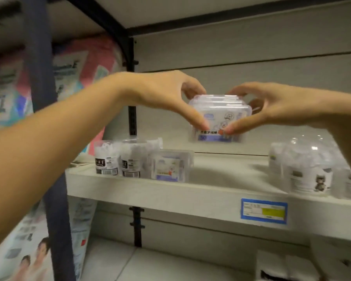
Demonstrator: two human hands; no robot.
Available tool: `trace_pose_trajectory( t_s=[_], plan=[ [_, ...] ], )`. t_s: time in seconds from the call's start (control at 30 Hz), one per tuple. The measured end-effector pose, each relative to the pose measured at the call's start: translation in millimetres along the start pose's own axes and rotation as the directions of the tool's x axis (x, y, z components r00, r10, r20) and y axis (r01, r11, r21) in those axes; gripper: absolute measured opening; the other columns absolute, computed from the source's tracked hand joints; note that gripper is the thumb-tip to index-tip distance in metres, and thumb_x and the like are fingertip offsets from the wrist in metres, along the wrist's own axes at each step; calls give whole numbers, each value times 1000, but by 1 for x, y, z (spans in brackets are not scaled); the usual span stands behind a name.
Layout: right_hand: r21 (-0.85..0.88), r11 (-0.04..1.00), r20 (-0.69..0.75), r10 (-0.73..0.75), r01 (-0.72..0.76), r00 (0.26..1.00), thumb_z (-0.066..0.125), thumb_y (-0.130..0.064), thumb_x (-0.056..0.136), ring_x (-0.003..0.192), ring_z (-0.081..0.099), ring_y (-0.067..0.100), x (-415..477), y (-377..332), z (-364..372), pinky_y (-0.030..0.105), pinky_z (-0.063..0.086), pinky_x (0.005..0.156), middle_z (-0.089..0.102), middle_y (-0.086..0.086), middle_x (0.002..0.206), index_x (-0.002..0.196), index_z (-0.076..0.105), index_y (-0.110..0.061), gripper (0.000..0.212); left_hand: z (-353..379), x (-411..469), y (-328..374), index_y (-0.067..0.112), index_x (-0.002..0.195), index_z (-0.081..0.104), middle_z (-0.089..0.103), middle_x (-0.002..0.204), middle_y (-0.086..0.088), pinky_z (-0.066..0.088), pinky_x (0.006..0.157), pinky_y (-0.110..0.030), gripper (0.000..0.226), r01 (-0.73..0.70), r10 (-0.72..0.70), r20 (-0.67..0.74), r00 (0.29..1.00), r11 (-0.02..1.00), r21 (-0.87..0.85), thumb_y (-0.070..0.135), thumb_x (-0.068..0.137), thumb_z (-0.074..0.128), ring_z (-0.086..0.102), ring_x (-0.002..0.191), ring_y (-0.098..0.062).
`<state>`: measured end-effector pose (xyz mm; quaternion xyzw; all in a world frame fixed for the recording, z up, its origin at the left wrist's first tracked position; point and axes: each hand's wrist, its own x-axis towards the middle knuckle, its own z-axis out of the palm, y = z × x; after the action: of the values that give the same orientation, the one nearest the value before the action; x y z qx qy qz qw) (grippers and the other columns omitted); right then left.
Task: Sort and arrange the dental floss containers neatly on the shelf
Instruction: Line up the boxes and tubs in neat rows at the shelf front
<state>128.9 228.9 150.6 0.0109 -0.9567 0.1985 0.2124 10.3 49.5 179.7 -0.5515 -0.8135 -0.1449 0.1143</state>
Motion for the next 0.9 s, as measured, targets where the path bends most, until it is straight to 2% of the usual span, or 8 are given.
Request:
trace_pose_trajectory(
  t_s=[0.13,0.27,0.37,0.47,0.6,0.73,0.83,0.9],
  plan=[
    [23,994,62,103,-105,993,77,-51,44,92,59,5,12,-8,26,16,45,74,57,-19,105,113,43,-36,79,20,5,-38,34,122,52,53,115,24,36,91,-15,74,-45,49,68,996,998,-54,61,56,73,48,107,9],
    [-2,974,87,226,-227,970,79,-55,48,97,57,4,10,0,37,21,46,82,55,-20,109,119,40,-37,83,41,18,-49,30,127,49,50,117,19,36,85,-9,67,-74,93,154,984,990,-122,54,69,70,47,107,7],
    [-9,961,105,277,-278,955,79,-54,52,98,54,2,5,11,43,18,44,78,51,-23,108,121,37,-38,82,53,26,-53,27,129,50,51,123,14,32,91,-10,63,-69,106,200,974,981,-183,51,73,67,50,111,-4],
    [-17,949,152,313,-314,938,79,-53,54,99,52,2,4,19,49,16,42,78,50,-21,111,124,35,-38,84,62,32,-54,25,126,52,53,126,10,30,94,-10,59,-65,115,253,961,978,-199,49,75,67,50,115,-8],
    [-48,935,161,354,-350,921,73,-48,53,108,51,10,10,27,58,25,43,91,48,-10,124,134,34,-29,92,68,42,-56,23,125,54,55,125,9,34,92,-12,57,-40,101,330,938,981,-188,45,74,70,51,114,-7],
    [-63,926,202,377,-372,904,75,-45,58,108,50,9,17,34,66,16,42,83,47,-10,127,137,32,-26,92,74,51,-58,23,121,57,59,122,8,41,99,-27,56,-37,81,401,913,993,-115,47,73,70,54,113,-9],
    [-72,913,249,405,-401,879,71,-49,57,114,47,9,18,38,65,20,40,91,44,-13,130,140,29,-28,96,73,55,-59,27,113,63,63,116,11,40,101,-31,51,-34,67,442,894,996,-83,52,69,71,56,109,-6],
    [-68,903,272,426,-424,863,71,-51,60,117,46,8,17,38,60,19,38,89,42,-15,133,141,28,-30,94,70,57,-60,30,111,63,63,113,15,36,103,-31,52,-37,58,469,881,998,-55,56,67,71,55,108,-3]
  ],
)
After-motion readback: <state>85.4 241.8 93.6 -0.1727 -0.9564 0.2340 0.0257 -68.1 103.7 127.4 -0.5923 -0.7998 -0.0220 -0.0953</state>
